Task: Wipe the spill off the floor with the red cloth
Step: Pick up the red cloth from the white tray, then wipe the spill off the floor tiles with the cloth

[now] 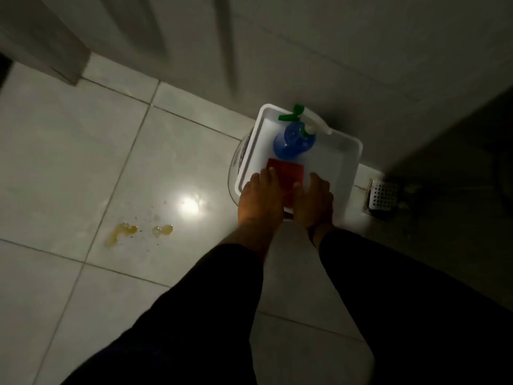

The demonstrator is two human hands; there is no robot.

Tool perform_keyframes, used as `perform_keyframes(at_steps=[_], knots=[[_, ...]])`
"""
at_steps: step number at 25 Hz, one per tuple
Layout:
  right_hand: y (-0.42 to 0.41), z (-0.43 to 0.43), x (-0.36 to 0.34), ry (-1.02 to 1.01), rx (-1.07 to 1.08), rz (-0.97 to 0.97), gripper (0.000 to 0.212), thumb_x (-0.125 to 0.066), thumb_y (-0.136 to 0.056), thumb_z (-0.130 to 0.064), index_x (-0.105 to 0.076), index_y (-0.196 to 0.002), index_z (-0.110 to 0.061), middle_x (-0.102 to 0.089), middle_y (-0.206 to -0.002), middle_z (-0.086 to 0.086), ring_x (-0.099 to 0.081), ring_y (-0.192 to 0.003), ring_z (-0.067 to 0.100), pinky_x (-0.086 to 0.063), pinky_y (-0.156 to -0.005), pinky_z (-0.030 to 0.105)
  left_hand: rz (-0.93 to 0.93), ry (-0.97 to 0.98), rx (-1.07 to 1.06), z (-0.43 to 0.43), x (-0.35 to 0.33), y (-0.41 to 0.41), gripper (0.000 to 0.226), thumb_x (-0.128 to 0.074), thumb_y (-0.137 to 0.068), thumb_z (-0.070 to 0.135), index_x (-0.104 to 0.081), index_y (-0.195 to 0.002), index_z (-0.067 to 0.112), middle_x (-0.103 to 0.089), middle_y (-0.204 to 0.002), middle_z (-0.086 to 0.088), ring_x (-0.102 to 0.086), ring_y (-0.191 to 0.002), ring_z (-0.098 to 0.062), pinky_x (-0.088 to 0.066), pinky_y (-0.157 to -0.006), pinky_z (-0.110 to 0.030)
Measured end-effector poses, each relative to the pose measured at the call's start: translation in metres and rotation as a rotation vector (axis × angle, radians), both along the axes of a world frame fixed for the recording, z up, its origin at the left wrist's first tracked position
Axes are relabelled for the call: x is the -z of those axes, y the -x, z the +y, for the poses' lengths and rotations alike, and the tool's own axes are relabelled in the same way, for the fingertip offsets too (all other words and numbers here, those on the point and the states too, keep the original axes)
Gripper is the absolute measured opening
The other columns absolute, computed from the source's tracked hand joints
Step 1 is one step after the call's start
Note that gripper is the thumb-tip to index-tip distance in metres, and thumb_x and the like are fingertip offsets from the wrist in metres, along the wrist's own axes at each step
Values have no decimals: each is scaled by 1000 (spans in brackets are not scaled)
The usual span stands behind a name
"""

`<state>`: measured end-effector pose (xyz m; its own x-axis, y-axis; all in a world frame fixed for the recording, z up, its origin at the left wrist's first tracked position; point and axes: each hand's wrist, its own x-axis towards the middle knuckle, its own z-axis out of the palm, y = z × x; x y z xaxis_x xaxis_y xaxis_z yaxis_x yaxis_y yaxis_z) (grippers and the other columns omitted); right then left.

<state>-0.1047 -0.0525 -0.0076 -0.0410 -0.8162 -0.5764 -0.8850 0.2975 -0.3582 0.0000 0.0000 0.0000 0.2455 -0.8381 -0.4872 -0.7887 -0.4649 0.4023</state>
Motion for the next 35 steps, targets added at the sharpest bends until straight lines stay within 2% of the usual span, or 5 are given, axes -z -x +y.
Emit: perform_keyframes(at_steps=[6,15,20,25,35], knots=[[-7,-27,58,-205,320,-104,72,-77,-97,-41,-46,-152,-7,-60,-152,18,-62,-136,38,-54,-115,47,47,-239,-328,-44,47,7,59,-63,-99,37,-47,-148,9,-60,-143,-15,-59,-134,-37,-47,-110,-50],[-6,-34,39,-206,377,-351,13,-74,-98,-13,-74,-87,-6,-76,-94,17,-72,-97,34,-62,-92,44,378,33,-681,-41,22,-1,38,-69,-94,33,-58,-127,17,-55,-109,4,-56,-91,-12,-36,-65,-18],[-48,-1,-29,-172,355,-582,24,-72,-93,-9,-68,-117,-10,-77,-123,22,-76,-90,26,-66,-78,39,763,168,-947,29,-28,-45,46,-69,-91,29,-56,-133,19,-70,-118,-1,-70,-93,-13,-63,-81,-34],[-101,66,-43,-837,176,-983,56,-86,-82,-17,-72,-136,-13,-76,-136,22,-75,-122,40,-63,-99,58,769,231,-993,143,-35,-114,48,-63,-78,29,-64,-126,23,-73,-116,2,-75,-101,-25,-65,-89,-48],[-233,211,80,-749,-188,-540,28,-57,-109,-18,-69,-131,-5,-78,-127,26,-77,-91,40,-63,-72,41,267,147,-1153,372,134,-182,73,-52,-99,63,-41,-161,28,-51,-163,2,-50,-148,-19,-45,-121,-45]])
